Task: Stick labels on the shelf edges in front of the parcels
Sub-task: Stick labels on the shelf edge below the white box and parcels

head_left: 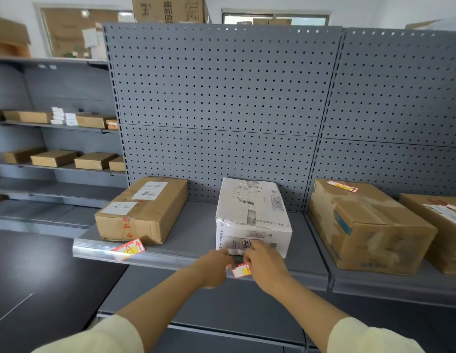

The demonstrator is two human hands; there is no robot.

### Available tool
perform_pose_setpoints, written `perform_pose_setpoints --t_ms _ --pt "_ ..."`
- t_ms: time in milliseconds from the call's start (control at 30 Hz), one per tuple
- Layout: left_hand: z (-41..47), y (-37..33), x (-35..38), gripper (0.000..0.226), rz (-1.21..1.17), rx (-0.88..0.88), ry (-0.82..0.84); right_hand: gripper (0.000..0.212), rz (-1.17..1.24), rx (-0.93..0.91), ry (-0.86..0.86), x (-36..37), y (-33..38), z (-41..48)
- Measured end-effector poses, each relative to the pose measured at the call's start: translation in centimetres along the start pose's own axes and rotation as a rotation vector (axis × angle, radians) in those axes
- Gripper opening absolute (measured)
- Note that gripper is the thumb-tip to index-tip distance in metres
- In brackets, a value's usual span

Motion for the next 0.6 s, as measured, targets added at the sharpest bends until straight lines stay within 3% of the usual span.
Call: perform_pose_setpoints --t_ms 367,600 --pt "-0.9 -2.9 -2.0 0.033 0.152 0.037 0.03 0.027 -0.009 -0.017 -0.043 -2.0 -1.4 -1.2" --pt "-1.3 -4.5 -7.4 0.03 0.161 0.074 -0.074 0.026 -0.022 -0.046 -0.001 -4.3 -1.4 -2.0"
Point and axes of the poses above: each hand's wrist, its own z-axis towards the middle knuckle, its own x-axis out of the palm, y = z × x, the point moved 9 cm from there along z, towards the middle knuckle, and after that the axes turned 3 degrees about y, right-handed, at the moved point
